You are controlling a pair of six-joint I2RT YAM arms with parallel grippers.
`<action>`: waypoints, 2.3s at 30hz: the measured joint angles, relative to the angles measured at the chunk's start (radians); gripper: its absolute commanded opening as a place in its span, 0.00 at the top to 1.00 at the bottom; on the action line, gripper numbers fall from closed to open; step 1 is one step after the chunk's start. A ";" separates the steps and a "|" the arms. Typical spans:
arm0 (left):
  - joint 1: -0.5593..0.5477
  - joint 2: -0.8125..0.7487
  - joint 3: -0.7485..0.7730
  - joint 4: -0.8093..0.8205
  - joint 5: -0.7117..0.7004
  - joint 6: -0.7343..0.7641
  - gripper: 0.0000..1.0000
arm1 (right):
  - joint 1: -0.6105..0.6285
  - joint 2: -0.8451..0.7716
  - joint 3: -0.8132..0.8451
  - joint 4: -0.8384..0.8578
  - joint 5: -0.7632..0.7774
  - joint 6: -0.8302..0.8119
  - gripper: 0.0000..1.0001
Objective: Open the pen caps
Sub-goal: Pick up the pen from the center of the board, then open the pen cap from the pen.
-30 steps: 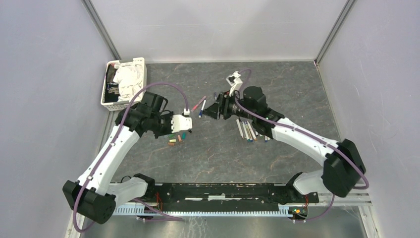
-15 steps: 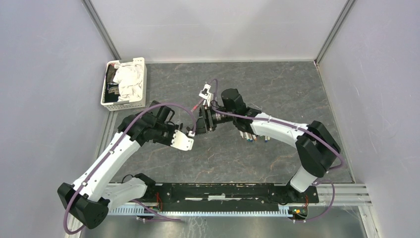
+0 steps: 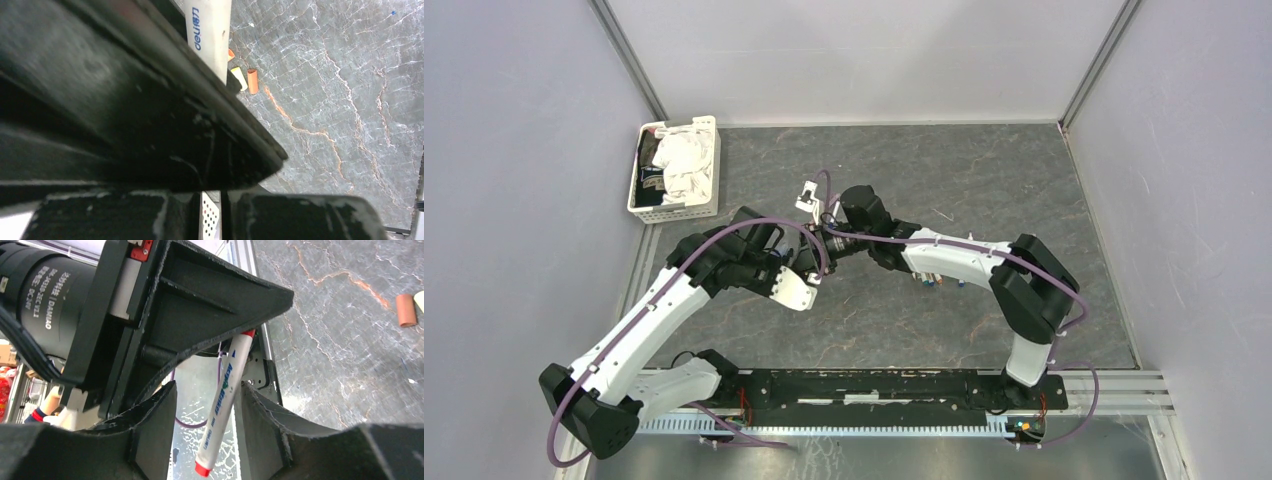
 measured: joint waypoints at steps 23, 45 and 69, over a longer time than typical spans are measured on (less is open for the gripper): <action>-0.017 0.020 0.119 -0.034 0.077 -0.051 0.33 | -0.016 0.026 0.004 -0.086 -0.062 -0.164 1.00; -0.017 0.097 0.177 -0.122 0.251 -0.122 0.97 | -0.058 -0.060 -0.072 -0.083 -0.181 -0.320 0.75; 0.026 0.119 0.143 -0.127 0.159 -0.064 0.98 | -0.052 -0.137 -0.258 -0.011 -0.110 -0.351 1.00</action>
